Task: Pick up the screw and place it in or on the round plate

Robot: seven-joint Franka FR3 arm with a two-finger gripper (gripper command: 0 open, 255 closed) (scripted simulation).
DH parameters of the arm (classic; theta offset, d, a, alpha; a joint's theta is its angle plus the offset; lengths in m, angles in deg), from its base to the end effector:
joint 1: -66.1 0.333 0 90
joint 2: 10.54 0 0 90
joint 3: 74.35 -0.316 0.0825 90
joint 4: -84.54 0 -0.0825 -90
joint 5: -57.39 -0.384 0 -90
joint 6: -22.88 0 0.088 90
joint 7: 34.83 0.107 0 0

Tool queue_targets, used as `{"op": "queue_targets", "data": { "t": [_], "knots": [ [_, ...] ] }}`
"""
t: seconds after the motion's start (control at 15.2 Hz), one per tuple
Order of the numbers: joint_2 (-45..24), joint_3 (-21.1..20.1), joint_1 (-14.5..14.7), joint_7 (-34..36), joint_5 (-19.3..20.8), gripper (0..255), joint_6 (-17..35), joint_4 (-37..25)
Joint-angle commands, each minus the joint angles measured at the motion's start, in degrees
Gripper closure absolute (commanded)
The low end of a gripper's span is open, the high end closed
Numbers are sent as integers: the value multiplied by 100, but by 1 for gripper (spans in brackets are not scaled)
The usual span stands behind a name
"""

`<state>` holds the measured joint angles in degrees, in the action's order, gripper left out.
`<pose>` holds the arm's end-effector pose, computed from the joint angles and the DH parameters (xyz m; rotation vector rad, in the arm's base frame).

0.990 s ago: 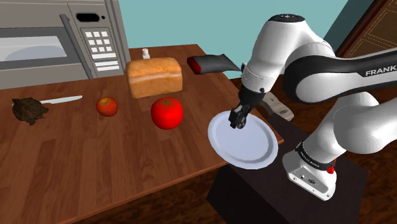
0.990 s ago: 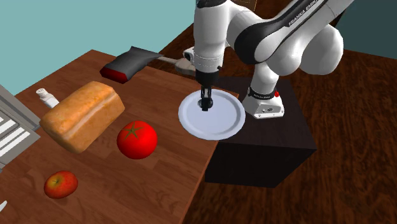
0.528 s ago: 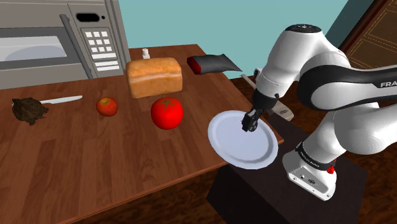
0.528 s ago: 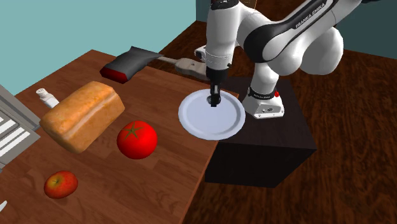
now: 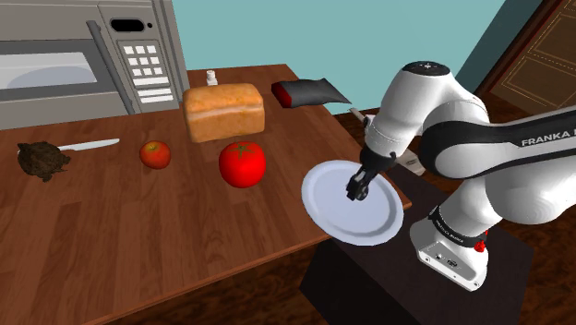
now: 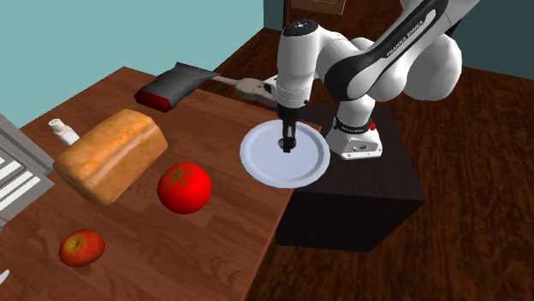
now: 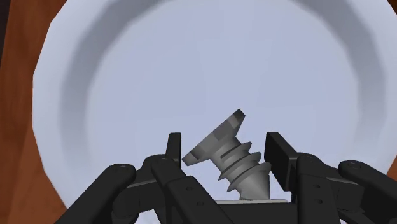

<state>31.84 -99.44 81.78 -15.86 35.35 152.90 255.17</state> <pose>0.2359 0.1745 0.3293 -3.1294 -0.0414 -0.0227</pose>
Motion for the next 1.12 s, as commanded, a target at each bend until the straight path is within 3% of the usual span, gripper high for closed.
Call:
{"op": "queue_targets", "data": {
  "t": [0.0, 0.46, 0.53, 0.86, 1.06],
  "knots": [
    [-150, -45, -1, -14, -42, 255, 215, 62],
    [-152, -39, 4, -10, -37, 255, 217, 63],
    [-156, -38, 1, -12, -35, 0, 219, 61],
    [-152, -39, 4, -10, -37, 0, 217, 63],
    [424, 172, -34, 19, 168, 0, -665, -253]
  ]
}}
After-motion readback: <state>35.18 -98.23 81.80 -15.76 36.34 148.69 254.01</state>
